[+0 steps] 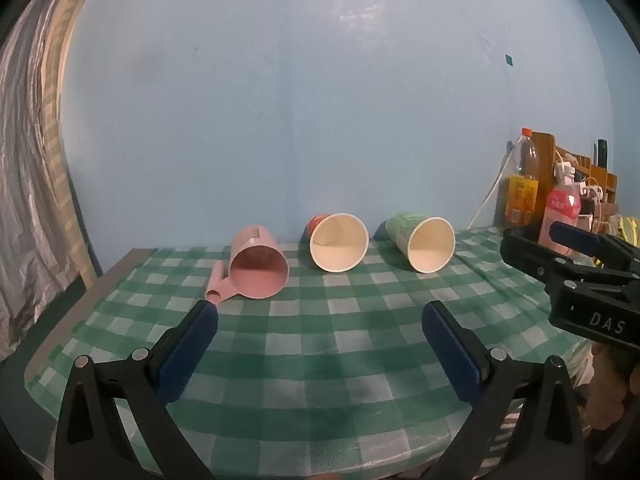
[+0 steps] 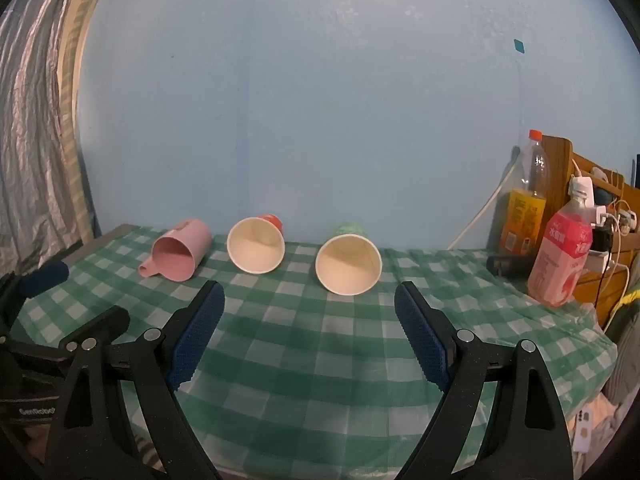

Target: Flip cup upside down

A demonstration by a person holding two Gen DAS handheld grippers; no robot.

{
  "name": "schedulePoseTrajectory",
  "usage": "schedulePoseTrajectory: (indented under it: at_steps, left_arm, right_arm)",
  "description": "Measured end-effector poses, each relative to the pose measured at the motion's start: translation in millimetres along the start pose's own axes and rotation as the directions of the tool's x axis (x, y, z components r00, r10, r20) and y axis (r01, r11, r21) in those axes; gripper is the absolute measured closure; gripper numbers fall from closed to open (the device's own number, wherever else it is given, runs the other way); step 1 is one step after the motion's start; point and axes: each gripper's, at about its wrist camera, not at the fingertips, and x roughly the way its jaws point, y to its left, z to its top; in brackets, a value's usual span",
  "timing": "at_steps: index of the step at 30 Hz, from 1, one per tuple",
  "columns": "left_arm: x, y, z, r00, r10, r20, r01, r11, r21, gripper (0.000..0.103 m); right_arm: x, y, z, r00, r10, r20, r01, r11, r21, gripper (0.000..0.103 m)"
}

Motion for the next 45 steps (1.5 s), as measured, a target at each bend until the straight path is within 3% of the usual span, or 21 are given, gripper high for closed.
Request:
schedulePoseTrajectory:
  at_steps: [45]
  left_arm:
    - [0.2, -2.7, -0.3, 1.0, -0.017, 0.002, 0.017, 1.0, 0.001, 0.0]
  right_arm:
    - [3.1, 2.2, -6.3, 1.0, 0.005, -0.03, -0.005, 1.0, -0.009, 0.017]
